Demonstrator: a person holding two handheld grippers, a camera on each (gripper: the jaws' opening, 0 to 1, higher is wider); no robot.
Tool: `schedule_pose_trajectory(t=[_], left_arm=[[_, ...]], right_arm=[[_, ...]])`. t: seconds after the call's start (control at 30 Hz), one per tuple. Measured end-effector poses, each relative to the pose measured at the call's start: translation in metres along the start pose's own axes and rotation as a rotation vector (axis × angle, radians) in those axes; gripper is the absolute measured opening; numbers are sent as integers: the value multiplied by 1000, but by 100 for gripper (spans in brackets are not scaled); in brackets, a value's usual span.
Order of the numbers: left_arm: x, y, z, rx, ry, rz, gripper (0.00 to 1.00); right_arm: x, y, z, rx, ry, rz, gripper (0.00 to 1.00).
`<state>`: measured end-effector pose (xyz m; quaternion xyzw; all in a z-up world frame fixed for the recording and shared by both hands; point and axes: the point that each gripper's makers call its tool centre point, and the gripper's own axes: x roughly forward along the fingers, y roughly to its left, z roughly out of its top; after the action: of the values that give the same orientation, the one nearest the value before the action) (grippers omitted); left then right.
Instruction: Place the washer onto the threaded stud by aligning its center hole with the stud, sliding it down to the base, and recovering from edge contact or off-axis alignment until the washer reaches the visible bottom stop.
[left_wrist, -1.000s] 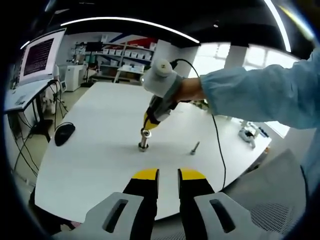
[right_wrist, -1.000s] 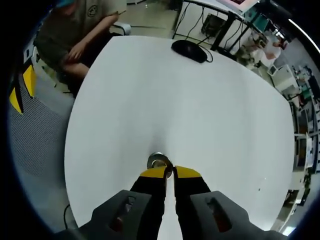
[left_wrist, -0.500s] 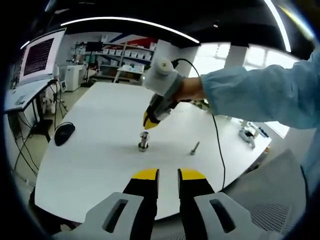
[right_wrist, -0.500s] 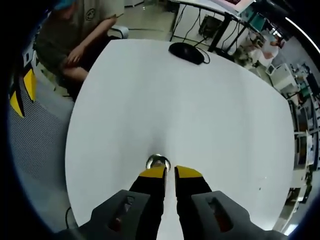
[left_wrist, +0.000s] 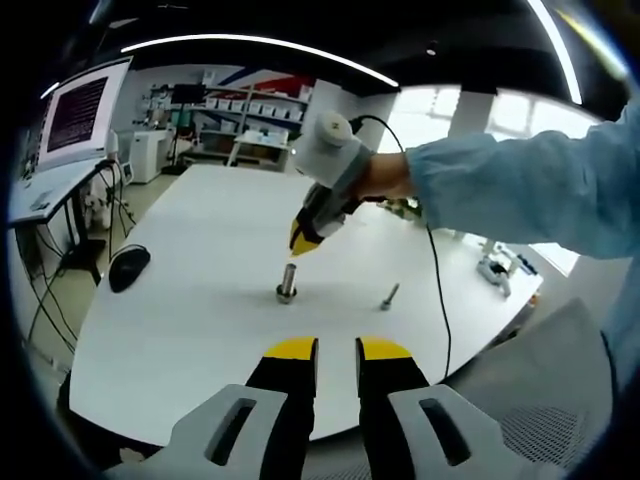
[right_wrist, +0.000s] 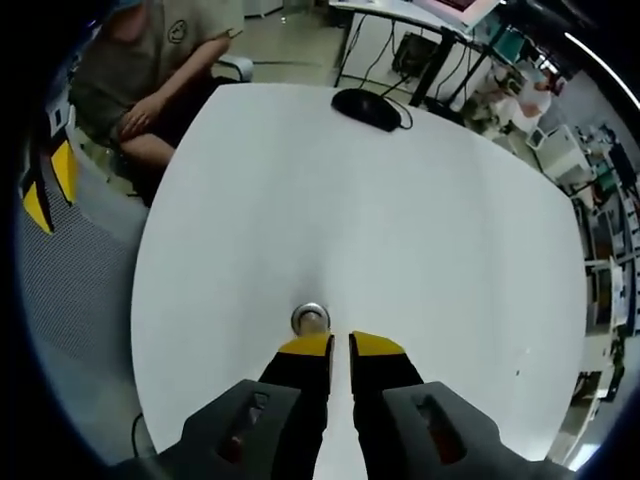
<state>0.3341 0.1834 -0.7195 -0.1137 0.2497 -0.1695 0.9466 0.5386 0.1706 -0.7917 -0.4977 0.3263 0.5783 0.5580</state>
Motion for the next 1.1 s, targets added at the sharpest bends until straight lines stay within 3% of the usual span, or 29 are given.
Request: schedule_pose_trajectory(t=[0.23, 0.63, 0.83, 0.93, 1.1], left_arm=[[0, -1, -2, -2, 8, -3, 12], [-1, -4, -2, 5, 4, -12, 13], [-1, -4, -3, 13, 11, -17, 13], [-1, -4, -2, 17, 8, -18, 15], [-2, -6, -4, 21, 15, -26, 17]], right_arm=[[-18, 0, 0, 25, -33, -23, 8], [-78, 2, -13, 147, -128, -99, 9], [-123, 1, -29, 213, -196, -168, 11], [-146, 2, -44, 296, -240, -208, 13], [-178, 20, -63, 418, -333, -210, 16]])
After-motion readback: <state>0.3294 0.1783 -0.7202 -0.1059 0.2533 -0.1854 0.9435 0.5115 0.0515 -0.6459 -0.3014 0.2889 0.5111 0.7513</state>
